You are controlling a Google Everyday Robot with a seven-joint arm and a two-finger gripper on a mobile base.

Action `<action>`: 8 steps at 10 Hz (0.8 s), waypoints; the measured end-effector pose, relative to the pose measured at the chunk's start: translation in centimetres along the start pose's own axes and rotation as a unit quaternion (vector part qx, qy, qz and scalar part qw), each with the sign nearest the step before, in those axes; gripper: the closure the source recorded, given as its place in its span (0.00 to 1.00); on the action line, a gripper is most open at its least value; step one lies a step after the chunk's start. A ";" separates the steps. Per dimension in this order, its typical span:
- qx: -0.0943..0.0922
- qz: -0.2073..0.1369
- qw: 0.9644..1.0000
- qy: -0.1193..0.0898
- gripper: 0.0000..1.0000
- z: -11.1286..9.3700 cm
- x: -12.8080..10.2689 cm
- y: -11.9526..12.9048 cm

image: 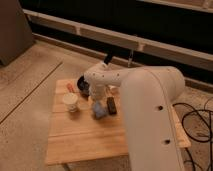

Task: Place the white sponge in the ceramic cup

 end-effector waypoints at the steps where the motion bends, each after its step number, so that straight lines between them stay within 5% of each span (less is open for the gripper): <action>1: -0.007 0.001 1.000 0.012 0.35 0.9 0.1 0.6; 5: -0.004 0.026 0.998 0.051 0.37 3.6 0.2 -0.6; 8: 0.041 0.041 0.998 0.038 0.70 2.8 -1.0 -2.6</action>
